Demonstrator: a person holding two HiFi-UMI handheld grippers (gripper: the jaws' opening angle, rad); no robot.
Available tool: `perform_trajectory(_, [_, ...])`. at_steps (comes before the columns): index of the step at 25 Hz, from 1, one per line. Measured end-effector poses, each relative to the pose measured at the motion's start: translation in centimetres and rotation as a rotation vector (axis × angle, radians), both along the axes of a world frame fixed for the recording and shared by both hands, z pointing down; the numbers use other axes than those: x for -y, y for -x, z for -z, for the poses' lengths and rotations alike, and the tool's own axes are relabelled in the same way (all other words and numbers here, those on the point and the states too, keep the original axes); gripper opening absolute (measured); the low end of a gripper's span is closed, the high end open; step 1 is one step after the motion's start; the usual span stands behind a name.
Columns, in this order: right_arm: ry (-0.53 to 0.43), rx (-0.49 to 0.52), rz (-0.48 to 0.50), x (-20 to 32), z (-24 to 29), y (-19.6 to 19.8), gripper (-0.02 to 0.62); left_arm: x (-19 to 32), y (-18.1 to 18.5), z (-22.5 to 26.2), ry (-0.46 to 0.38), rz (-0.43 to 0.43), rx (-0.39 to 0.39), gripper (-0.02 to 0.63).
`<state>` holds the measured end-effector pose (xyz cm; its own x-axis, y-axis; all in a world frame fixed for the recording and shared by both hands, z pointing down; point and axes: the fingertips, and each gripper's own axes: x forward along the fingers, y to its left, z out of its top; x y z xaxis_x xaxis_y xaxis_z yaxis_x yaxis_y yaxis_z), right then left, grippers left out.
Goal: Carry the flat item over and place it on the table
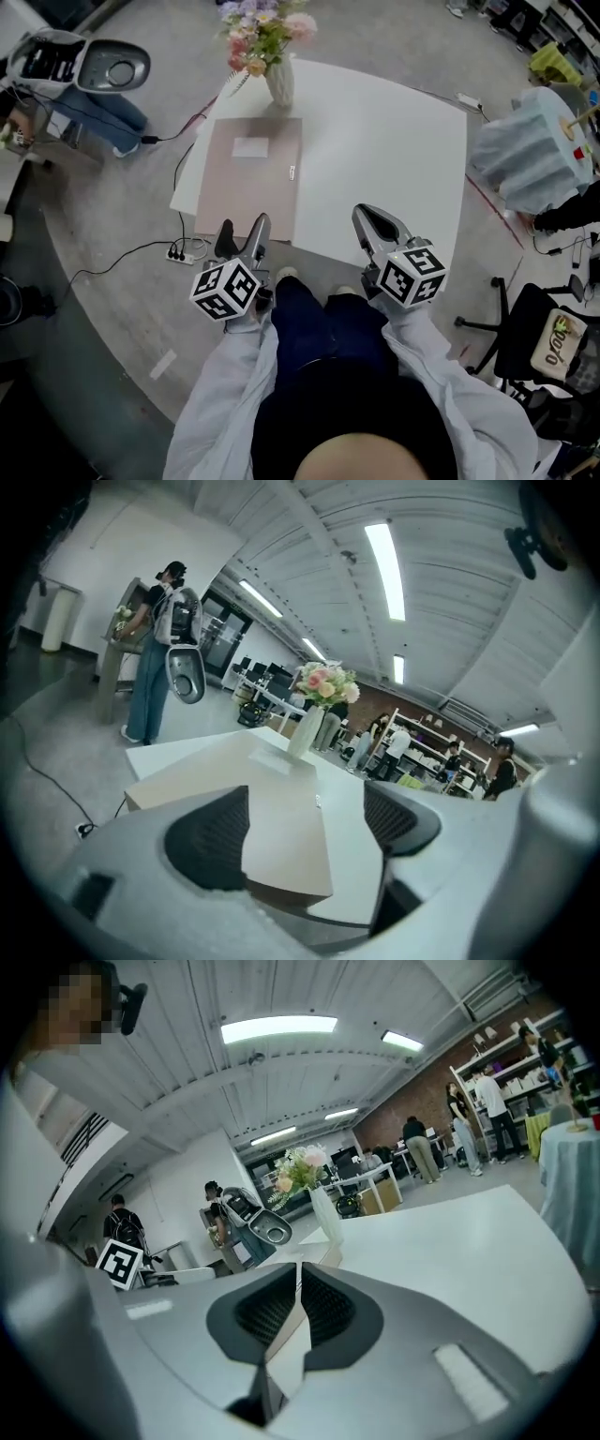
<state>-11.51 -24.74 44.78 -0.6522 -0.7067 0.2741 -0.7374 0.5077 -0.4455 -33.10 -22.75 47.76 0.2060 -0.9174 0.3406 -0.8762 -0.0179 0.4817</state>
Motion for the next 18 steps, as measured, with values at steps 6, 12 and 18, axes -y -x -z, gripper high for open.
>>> perform_trajectory(6, [-0.073, -0.064, -0.035, -1.9, 1.4, -2.3, 0.011, -0.2, -5.4, 2.2, -0.095, -0.166, 0.080, 0.192])
perform_trajectory(12, [-0.080, -0.111, -0.062, -3.7, 0.8, -5.7, 0.011, -1.1, -9.5, 2.6, -0.136, -0.258, 0.109, 0.007])
perform_trajectory(18, [-0.036, -0.141, -0.064, -5.2, -1.5, -8.5, 0.011, -2.5, -12.6, 1.7, -0.134, -0.331, 0.144, 0.006])
